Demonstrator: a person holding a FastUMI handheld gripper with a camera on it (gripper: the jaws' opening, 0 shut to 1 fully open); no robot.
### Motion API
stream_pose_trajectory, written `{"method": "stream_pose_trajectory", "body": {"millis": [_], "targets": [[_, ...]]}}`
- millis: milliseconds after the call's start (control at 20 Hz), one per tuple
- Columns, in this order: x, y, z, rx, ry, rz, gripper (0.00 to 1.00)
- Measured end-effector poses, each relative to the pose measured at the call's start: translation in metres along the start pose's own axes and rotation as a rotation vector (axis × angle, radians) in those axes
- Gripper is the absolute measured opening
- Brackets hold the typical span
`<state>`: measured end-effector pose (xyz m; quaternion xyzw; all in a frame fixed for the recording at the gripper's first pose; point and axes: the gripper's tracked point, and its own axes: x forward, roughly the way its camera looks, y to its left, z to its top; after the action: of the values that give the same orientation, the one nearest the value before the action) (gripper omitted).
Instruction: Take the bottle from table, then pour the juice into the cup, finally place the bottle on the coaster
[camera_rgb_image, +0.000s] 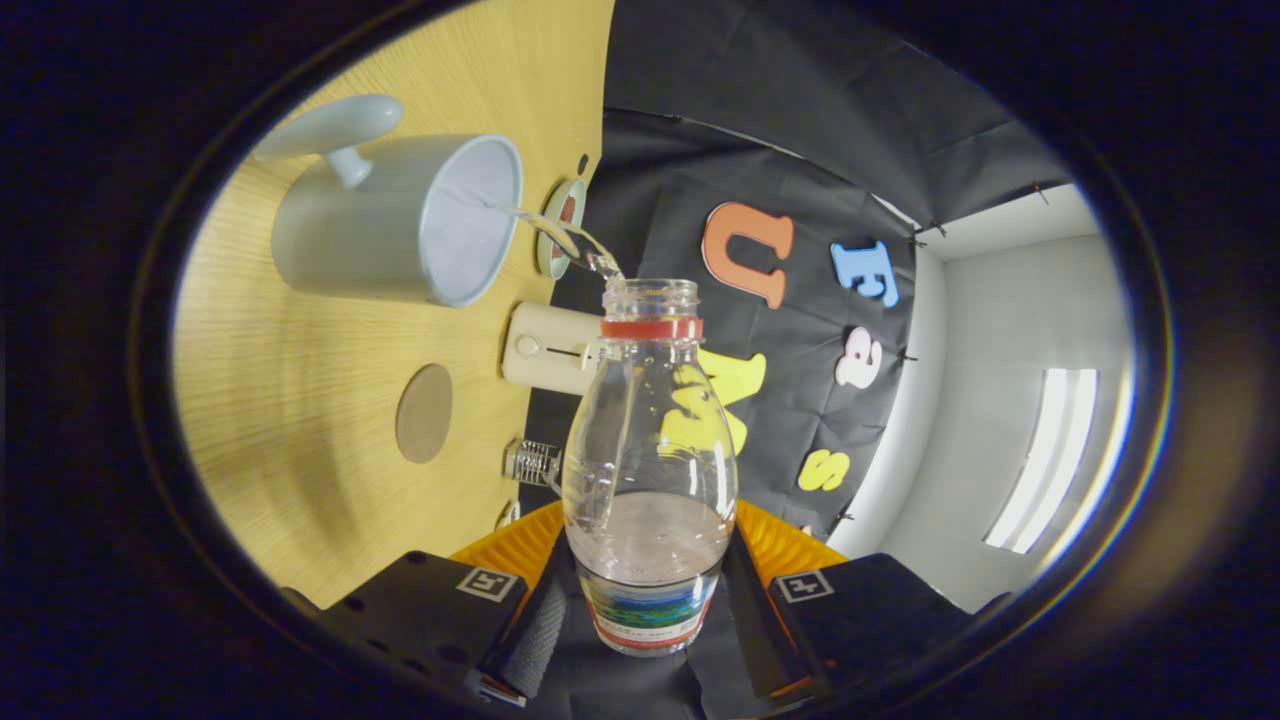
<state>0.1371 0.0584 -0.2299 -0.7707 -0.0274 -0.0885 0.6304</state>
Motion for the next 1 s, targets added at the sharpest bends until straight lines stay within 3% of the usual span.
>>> {"method": "stream_pose_trajectory", "body": {"millis": [1000], "targets": [[0.004, -0.011, -0.007, -0.121, -0.011, -0.025, 0.79]]}}
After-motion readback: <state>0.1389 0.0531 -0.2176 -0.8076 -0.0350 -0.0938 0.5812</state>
